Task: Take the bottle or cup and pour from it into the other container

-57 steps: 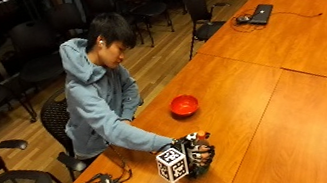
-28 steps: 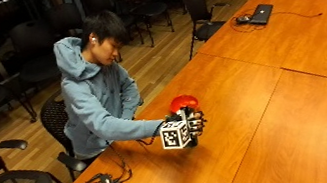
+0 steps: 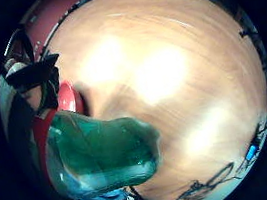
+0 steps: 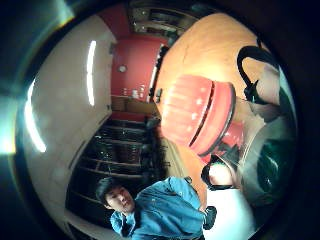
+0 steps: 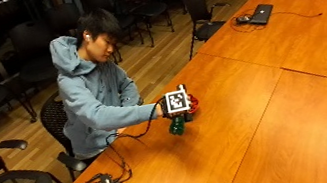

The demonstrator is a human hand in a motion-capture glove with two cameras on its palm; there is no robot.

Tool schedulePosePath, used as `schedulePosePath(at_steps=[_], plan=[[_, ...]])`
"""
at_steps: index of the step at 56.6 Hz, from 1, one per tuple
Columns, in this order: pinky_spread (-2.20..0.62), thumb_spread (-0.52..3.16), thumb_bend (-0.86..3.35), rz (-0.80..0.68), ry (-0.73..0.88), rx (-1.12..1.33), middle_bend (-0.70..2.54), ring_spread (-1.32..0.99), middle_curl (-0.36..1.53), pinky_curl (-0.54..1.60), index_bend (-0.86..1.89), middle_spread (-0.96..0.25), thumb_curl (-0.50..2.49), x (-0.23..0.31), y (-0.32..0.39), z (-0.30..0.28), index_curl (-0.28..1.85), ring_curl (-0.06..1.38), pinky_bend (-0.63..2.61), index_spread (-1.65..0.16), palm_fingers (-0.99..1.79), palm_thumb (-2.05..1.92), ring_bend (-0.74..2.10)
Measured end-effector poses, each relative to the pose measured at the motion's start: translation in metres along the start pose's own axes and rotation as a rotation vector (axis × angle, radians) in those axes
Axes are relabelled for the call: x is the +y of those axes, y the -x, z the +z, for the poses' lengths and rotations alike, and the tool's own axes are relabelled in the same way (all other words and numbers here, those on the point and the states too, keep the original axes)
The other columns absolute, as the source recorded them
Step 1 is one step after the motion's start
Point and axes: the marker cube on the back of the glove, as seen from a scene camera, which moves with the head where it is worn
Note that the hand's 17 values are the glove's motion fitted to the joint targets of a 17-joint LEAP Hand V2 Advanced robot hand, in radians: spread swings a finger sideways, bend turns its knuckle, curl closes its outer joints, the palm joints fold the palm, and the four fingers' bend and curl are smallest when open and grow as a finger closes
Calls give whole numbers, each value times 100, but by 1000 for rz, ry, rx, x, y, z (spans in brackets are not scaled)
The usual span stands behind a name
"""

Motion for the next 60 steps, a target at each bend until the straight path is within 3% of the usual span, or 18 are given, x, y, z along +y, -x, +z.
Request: schedulePosePath(at_steps=[14,26,34,48,60], plan=[[-15,43,-4,-33,157,529,29,-11,51,39,16,-3,66,-14,42,-19,41,45,51,-6,122,97,52],[-16,42,-4,-134,339,1296,30,-11,51,40,16,-3,67,-24,94,51,42,45,52,-6,122,96,53],[-17,43,-4,-142,393,1577,30,-11,51,40,16,-3,67,-34,115,93,42,45,53,-6,122,95,53],[-18,46,-4,-135,463,1671,28,-12,51,39,16,-4,67,-47,127,127,42,44,51,-8,121,93,50],[-17,49,-4,-112,448,1659,28,-13,51,39,16,-5,66,-49,121,117,42,43,50,-9,121,93,49]])
